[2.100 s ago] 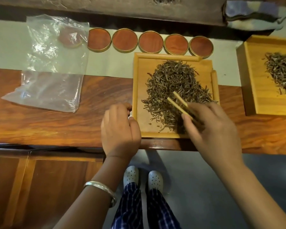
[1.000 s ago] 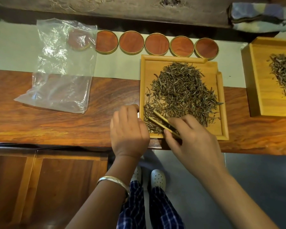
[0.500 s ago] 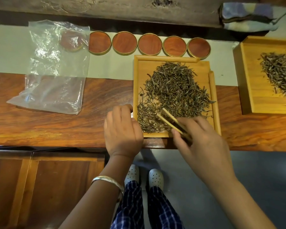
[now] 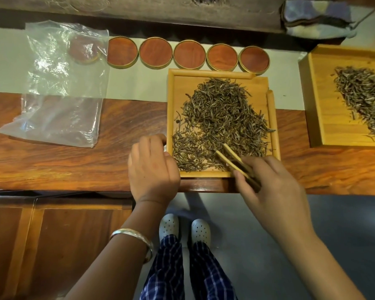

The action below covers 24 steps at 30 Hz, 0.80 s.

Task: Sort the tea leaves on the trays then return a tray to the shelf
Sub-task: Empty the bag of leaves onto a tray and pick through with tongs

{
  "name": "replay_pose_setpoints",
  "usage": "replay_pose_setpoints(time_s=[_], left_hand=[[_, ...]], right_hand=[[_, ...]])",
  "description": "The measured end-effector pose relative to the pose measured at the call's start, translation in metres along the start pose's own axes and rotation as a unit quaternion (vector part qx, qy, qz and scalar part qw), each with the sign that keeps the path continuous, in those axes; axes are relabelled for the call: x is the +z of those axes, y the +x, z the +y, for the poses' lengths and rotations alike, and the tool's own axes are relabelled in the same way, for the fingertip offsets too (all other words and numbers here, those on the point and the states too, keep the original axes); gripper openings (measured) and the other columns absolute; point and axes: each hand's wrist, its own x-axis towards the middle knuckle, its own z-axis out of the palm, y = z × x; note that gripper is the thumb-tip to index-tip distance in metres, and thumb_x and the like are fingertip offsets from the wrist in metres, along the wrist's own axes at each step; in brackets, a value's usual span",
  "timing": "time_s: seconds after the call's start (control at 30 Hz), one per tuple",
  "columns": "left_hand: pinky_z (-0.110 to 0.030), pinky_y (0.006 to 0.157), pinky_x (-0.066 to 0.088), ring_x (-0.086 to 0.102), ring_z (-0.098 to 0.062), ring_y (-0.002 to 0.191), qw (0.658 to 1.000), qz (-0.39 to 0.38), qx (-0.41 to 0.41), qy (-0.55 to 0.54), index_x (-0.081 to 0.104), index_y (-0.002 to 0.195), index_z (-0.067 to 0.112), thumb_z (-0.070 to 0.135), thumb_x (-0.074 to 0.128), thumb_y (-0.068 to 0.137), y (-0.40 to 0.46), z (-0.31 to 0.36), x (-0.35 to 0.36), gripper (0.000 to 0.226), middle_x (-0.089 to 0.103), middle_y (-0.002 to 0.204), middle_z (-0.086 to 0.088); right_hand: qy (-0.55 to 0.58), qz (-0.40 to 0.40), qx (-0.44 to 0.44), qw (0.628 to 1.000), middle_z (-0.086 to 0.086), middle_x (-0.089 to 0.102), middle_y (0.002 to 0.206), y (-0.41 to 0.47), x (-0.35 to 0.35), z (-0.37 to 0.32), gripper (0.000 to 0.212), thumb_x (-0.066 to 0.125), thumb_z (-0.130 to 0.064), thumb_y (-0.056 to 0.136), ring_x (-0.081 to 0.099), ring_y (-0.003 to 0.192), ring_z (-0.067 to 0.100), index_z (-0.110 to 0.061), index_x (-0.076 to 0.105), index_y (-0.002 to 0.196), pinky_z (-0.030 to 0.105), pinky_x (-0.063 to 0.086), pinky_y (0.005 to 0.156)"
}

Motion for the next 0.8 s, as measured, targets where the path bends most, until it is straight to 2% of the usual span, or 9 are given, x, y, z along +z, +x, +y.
replay_pose_setpoints(time_s=[0.13, 0.23, 0.33, 0.43, 0.57, 0.7, 0.8], left_hand=[[-0.035, 0.067, 0.029, 0.040, -0.023, 0.077, 1.000, 0.000, 0.003, 0.004, 0.048, 0.094, 0.013, 0.015, 0.046, 0.075, 0.000, 0.001, 0.000, 0.020, 0.048, 0.088, -0.008], [-0.034, 0.067, 0.027, 0.040, -0.024, 0.077, 1.000, 0.003, 0.006, 0.004, 0.049, 0.094, 0.012, 0.015, 0.045, 0.074, 0.000, 0.001, 0.000, 0.021, 0.048, 0.088, -0.008], [-0.035, 0.067, 0.026, 0.039, -0.023, 0.078, 1.000, 0.000, 0.005, 0.007, 0.049, 0.095, 0.012, 0.016, 0.044, 0.075, 0.000, 0.000, -0.001, 0.021, 0.048, 0.088, -0.008], [-0.034, 0.067, 0.025, 0.039, -0.023, 0.079, 1.000, -0.005, 0.003, 0.006, 0.050, 0.096, 0.012, 0.016, 0.045, 0.075, 0.000, 0.001, -0.001, 0.022, 0.048, 0.089, -0.008], [-0.037, 0.070, 0.030, 0.043, -0.027, 0.081, 1.000, -0.009, 0.001, 0.008, 0.052, 0.097, 0.010, 0.014, 0.047, 0.075, 0.000, 0.001, -0.002, 0.022, 0.050, 0.091, -0.010], [-0.038, 0.070, 0.029, 0.043, -0.030, 0.079, 1.000, -0.003, 0.004, 0.016, 0.052, 0.094, 0.008, 0.012, 0.048, 0.075, 0.000, 0.003, -0.003, 0.020, 0.051, 0.089, -0.012], [-0.035, 0.069, 0.026, 0.042, -0.028, 0.079, 1.000, -0.002, 0.005, 0.013, 0.051, 0.095, 0.009, 0.011, 0.048, 0.075, -0.001, 0.002, -0.003, 0.020, 0.049, 0.089, -0.011]], right_hand=[[-0.003, -0.039, -0.008, 0.999, 0.003, 0.060, 0.094, 0.002, 0.006, -0.014, 0.028, 0.058, -0.031, 0.088, 0.062, 0.070, 0.024, -0.013, 0.064, 0.108, 0.036, 0.053, 0.048], [0.008, -0.037, -0.008, 0.999, 0.003, 0.059, 0.093, -0.001, 0.004, -0.014, 0.028, 0.057, -0.032, 0.088, 0.062, 0.069, 0.025, -0.014, 0.064, 0.107, 0.039, 0.053, 0.047], [0.000, -0.014, 0.009, 1.000, 0.004, 0.060, 0.094, 0.006, 0.004, -0.013, 0.025, 0.061, -0.030, 0.088, 0.062, 0.070, 0.027, -0.014, 0.064, 0.107, 0.036, 0.052, 0.048], [-0.019, -0.027, 0.020, 0.999, 0.004, 0.060, 0.096, 0.010, 0.006, -0.016, 0.026, 0.059, -0.030, 0.089, 0.062, 0.074, 0.027, -0.015, 0.064, 0.109, 0.035, 0.051, 0.051], [0.016, -0.031, 0.015, 0.999, 0.003, 0.060, 0.094, -0.003, 0.001, -0.012, 0.025, 0.062, -0.027, 0.088, 0.062, 0.072, 0.025, -0.013, 0.065, 0.108, 0.036, 0.053, 0.052], [0.008, 0.029, 0.046, 0.999, 0.004, 0.060, 0.089, -0.008, -0.011, 0.008, 0.025, 0.064, -0.025, 0.086, 0.059, 0.069, 0.024, -0.011, 0.066, 0.106, 0.027, 0.043, 0.052], [-0.027, 0.013, 0.068, 0.997, 0.004, 0.059, 0.090, -0.012, -0.014, 0.021, 0.025, 0.062, -0.028, 0.086, 0.060, 0.071, 0.028, -0.013, 0.066, 0.106, 0.029, 0.043, 0.051]])
